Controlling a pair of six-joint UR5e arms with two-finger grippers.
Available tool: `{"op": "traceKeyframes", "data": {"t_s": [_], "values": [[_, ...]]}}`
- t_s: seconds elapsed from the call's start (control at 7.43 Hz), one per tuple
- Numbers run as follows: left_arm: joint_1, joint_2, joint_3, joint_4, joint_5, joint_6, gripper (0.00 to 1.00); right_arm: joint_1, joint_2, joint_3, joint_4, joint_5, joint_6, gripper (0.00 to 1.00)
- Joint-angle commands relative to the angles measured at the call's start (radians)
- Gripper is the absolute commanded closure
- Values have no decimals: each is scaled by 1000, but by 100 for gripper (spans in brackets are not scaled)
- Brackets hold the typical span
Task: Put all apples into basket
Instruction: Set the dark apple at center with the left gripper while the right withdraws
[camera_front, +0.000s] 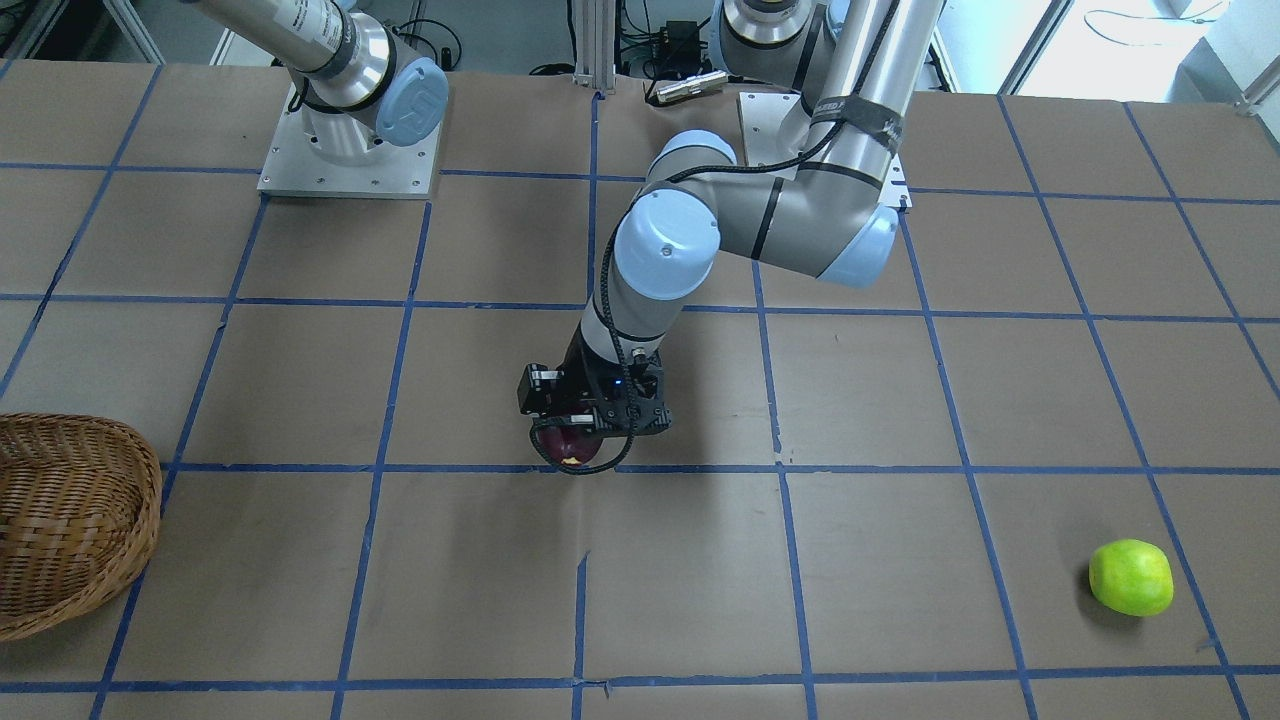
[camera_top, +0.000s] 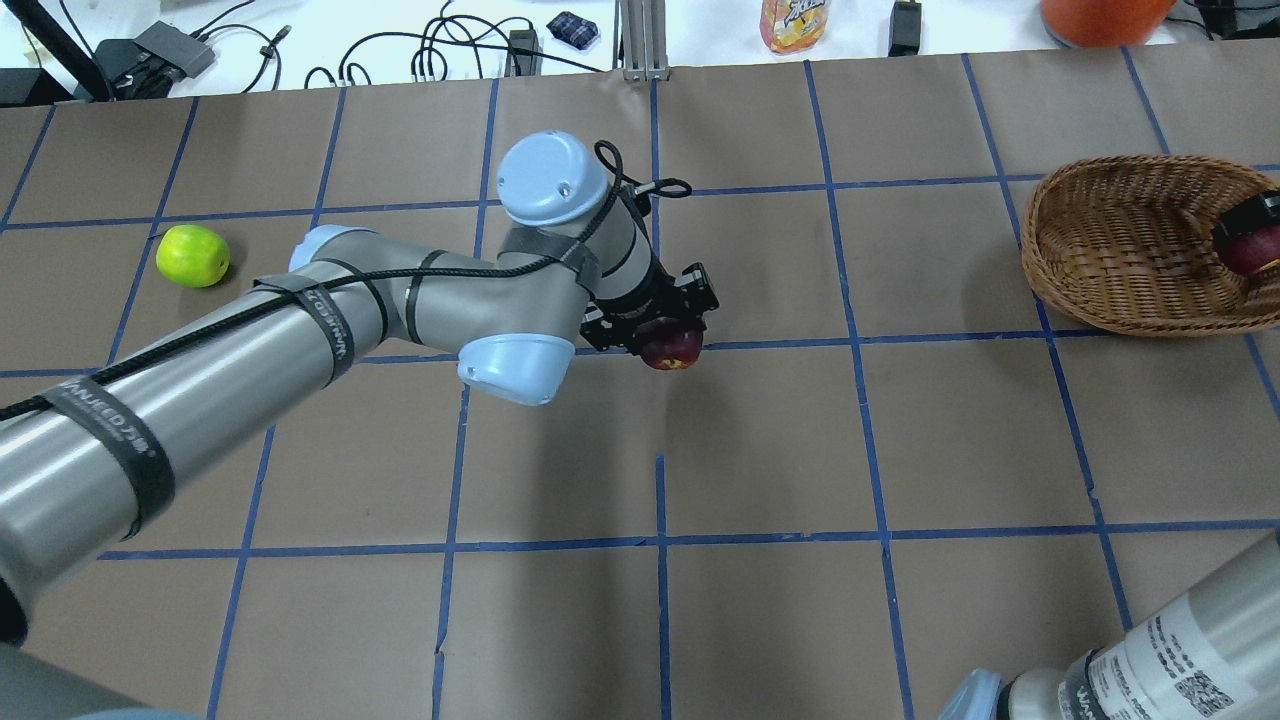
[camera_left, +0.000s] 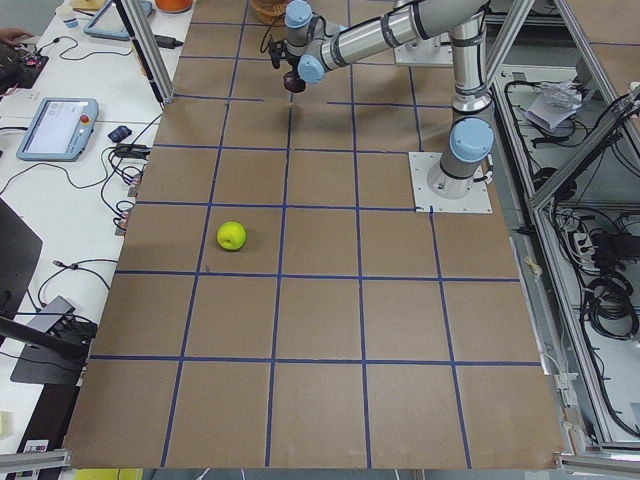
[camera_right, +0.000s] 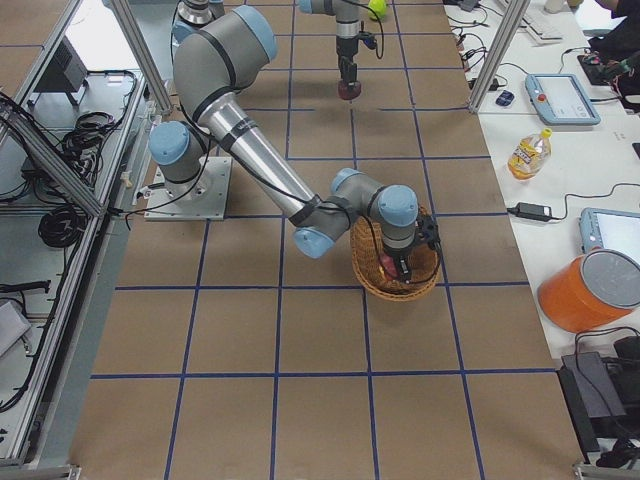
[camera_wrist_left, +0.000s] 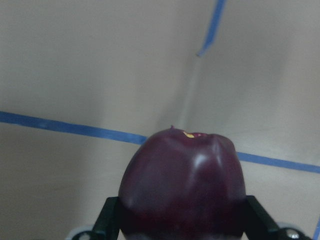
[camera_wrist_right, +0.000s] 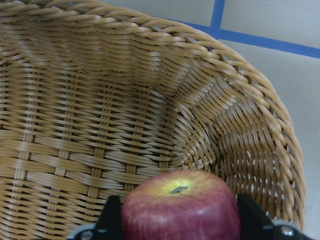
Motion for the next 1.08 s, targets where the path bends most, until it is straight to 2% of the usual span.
{"op": "traceKeyframes", "data": {"t_s": [0.0,0.27,0.54,0.81,0.94], "values": [[-45,-71,2,49,28,-18,1,-5,5,-35,87,3,3,0],[-20,-25,15,34,149,116,0,13,-34,-35,137,2,21,0],[123,77,28,-94,118,148,0,90,-112,-22,279,-16,178,0],[306,174,130,-415,118,379,0,229,-205,29,336,-32,267,0],[442,193,187,-569,125,559,0,296,-268,92,349,-36,410,0]]}}
